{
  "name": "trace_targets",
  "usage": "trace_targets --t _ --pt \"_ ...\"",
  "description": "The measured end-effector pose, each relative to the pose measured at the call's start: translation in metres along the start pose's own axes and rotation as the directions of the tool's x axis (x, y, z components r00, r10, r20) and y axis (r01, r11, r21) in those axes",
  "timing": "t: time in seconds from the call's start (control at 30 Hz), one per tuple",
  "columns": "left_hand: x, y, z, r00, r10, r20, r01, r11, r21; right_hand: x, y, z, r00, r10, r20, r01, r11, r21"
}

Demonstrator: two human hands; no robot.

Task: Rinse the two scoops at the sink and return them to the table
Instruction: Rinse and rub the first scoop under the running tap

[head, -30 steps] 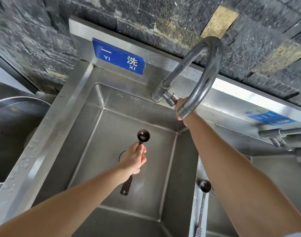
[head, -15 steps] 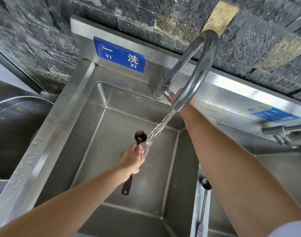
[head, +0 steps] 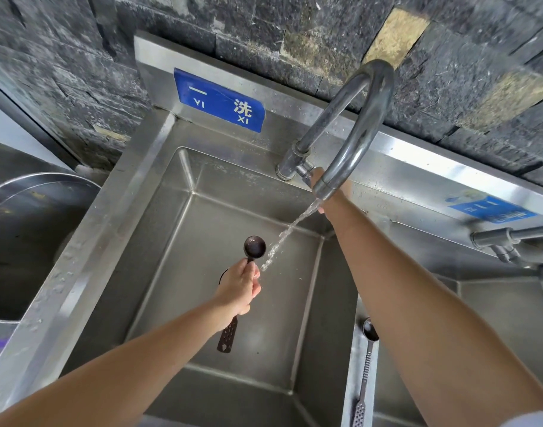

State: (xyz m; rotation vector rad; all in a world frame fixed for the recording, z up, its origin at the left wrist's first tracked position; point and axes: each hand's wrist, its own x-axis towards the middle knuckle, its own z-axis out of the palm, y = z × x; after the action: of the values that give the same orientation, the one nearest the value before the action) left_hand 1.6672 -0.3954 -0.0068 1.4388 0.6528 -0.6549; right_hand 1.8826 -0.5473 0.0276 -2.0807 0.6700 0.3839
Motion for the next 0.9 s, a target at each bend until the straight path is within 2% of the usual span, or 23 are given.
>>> trace_targets --t 0.03,0.1,0.17,0.27,0.37,0.47,0.63,0.8,0.9 --pt "-0.002 0.001 0.000 1.000 0.007 0.002 -0.007 1.000 -0.003 -0.010 0.000 -0.001 0.998 0.025 -0.060 -0.028 0.998 -0.050" --pt "-0.005 0.002 0.001 1.000 0.010 -0.010 -0.010 1.000 -0.021 -0.039 0.003 -0.006 0.987 0.018 -0.159 -0.023 0.999 -0.027" --pt "-0.010 0.002 0.002 1.000 0.004 -0.004 -0.004 0.999 -0.036 -0.071 0.017 -0.007 0.984 0.040 -0.175 -0.032 0.998 0.048" --pt "-0.018 0.001 0.003 0.999 -0.003 0.032 0.004 0.999 -0.045 -0.115 0.050 0.003 0.987 0.164 -0.001 -0.161 0.972 0.173" --pt "-0.026 0.000 0.007 0.998 -0.005 0.064 0.009 0.999 -0.048 -0.154 0.083 0.014 0.935 0.266 0.233 -0.331 0.889 0.316" --pt "-0.033 0.000 0.011 0.997 -0.007 0.077 0.011 0.999 -0.049 -0.180 0.103 0.017 0.886 0.250 0.391 -0.418 0.795 0.440" --pt "-0.038 0.021 0.017 0.994 0.004 0.113 0.001 0.999 -0.045 -0.198 0.097 0.005 0.885 0.158 0.437 -0.404 0.728 0.554" --pt "-0.045 0.044 0.021 0.985 0.040 0.170 -0.021 0.993 -0.115 -0.202 0.082 -0.011 0.924 0.031 0.381 -0.272 0.755 0.597" --pt "-0.047 0.050 0.019 0.980 0.052 0.194 -0.027 0.992 -0.126 -0.198 0.076 -0.018 0.945 0.007 0.328 -0.202 0.799 0.566"
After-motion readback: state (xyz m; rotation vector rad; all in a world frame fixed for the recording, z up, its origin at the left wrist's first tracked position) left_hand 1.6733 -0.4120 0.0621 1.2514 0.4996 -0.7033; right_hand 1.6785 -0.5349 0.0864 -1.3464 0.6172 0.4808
